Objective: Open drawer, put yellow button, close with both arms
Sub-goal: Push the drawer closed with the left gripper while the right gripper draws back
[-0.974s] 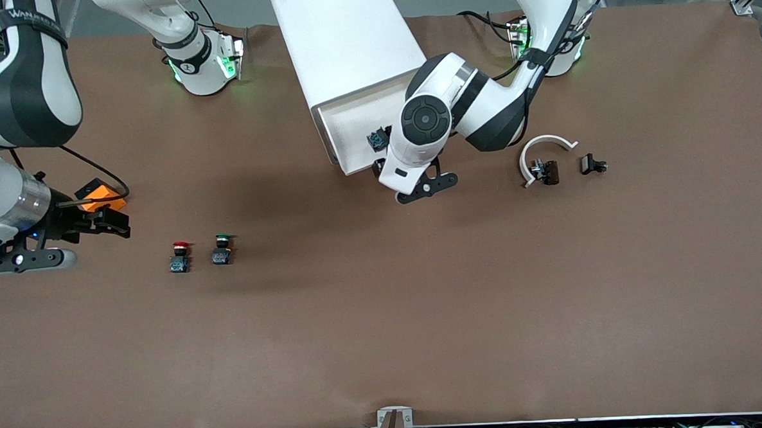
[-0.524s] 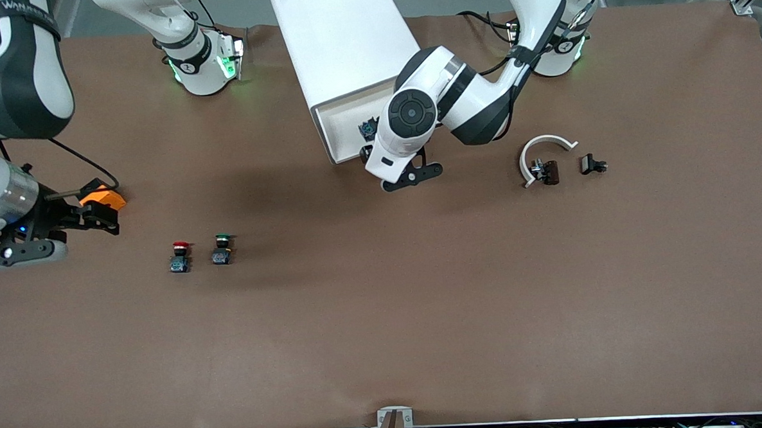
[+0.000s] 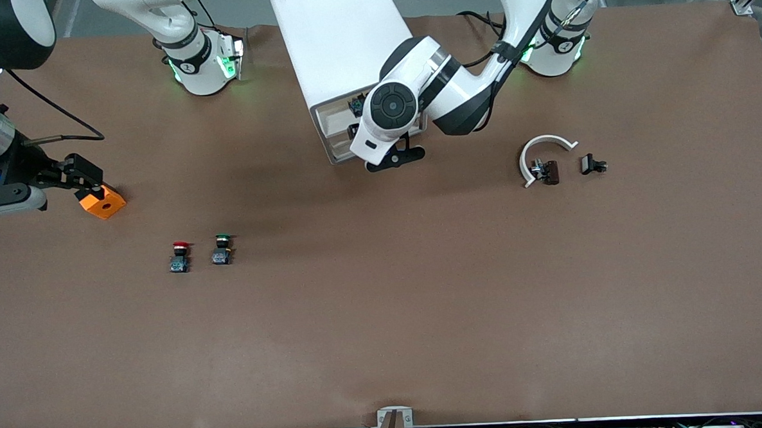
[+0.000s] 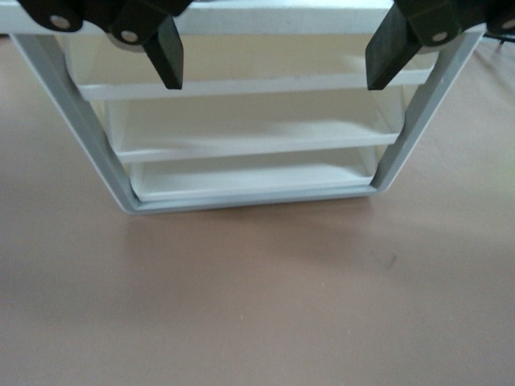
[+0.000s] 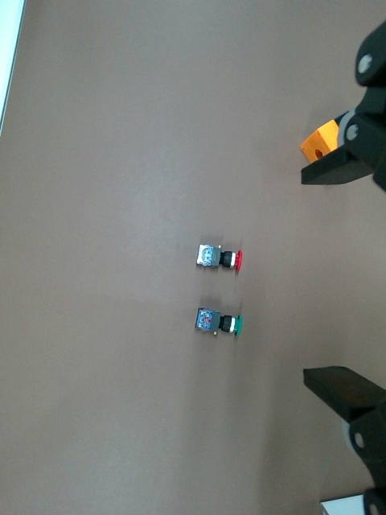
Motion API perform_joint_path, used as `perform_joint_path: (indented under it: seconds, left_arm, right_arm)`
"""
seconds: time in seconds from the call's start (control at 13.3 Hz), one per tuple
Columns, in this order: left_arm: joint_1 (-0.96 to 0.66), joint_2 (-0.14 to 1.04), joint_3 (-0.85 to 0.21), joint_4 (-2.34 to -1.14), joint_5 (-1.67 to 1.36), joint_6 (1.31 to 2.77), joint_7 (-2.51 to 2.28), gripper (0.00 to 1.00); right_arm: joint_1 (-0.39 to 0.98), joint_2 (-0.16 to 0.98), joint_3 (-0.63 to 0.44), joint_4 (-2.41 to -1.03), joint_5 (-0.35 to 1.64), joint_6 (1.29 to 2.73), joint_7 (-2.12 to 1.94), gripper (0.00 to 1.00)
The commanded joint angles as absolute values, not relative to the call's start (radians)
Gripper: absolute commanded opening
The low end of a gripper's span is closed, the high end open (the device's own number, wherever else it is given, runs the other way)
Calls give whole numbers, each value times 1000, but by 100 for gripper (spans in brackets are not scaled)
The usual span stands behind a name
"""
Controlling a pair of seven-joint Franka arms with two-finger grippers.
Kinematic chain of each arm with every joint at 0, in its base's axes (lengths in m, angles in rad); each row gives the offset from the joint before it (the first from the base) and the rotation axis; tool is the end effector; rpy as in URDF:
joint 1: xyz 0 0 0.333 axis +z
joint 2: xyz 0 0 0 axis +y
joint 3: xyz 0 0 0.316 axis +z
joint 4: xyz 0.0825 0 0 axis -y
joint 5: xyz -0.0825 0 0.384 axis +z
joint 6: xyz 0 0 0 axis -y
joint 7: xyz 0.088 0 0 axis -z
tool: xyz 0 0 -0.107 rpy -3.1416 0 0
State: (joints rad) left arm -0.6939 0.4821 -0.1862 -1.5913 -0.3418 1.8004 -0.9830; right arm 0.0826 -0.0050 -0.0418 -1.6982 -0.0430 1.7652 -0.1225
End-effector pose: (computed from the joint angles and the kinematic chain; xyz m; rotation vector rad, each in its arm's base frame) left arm 0.4065 -0.5131 0.3466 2.9982 0.3560 -0.7479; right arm 0.5673 0.0193 0.5841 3.0833 0.2628 0.1087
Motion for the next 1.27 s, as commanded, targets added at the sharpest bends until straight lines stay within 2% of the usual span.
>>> perform_joint_path:
  seconds: [0.0,0.6,1.2]
  left_arm:
    - [-696,482,-213,-1604,-386,1792,-986,100]
    - [-695,495,-229,-1605,-459,1740,-997,100]
    - [-710,520,-232,-1602,-494,1736,-1006,100]
  right_arm:
    - [81,-25,-41,-1724,-60,1766,-127,100]
    - [80,-26,-41,-1720,-60,1755,-126,100]
    - [80,-23,-43,-1667,-52,1632,-109,100]
